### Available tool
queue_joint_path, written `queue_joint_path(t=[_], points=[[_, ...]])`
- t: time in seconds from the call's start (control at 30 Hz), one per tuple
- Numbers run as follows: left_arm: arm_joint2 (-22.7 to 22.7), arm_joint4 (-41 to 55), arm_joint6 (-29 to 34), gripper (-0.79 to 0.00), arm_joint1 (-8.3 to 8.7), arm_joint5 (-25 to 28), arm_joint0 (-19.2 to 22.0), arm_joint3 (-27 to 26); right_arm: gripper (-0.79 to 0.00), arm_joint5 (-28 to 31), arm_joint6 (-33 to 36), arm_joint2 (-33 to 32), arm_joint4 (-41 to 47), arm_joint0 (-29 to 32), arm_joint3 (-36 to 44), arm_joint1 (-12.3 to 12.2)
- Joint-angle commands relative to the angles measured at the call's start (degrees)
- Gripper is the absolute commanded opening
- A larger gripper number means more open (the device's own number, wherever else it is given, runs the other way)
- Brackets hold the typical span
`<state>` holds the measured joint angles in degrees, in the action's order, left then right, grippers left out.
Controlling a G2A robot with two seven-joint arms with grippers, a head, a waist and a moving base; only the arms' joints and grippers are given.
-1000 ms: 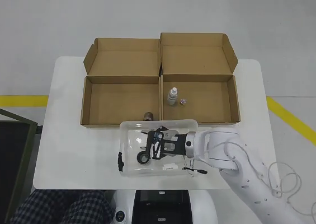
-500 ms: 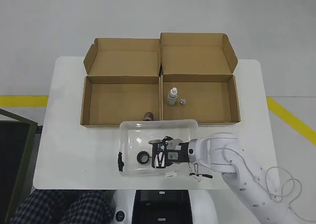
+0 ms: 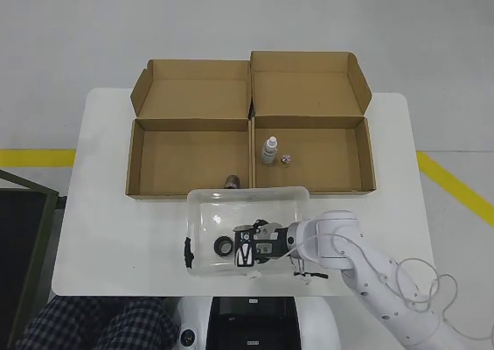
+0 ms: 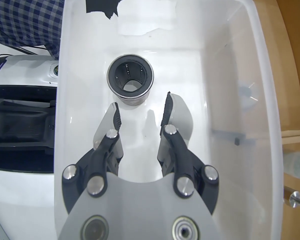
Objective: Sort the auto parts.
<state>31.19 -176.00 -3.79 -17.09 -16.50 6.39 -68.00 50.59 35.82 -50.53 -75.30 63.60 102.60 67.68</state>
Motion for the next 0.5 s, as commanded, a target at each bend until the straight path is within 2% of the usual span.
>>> queue_joint_path(t=[0.0,0.47], points=[[0.00,0.00,0.00,0.000,0.00,0.00,0.00,0.00,-0.456,-0.25,-0.30,0.71,-0.16,-0.44,-0.50,0.13],[0.00,0.00,0.00,0.000,0.00,0.00,0.00,0.00,-0.413,-1.58,-1.81,6.34,-0.59,-3.55,-2.87,1.36]])
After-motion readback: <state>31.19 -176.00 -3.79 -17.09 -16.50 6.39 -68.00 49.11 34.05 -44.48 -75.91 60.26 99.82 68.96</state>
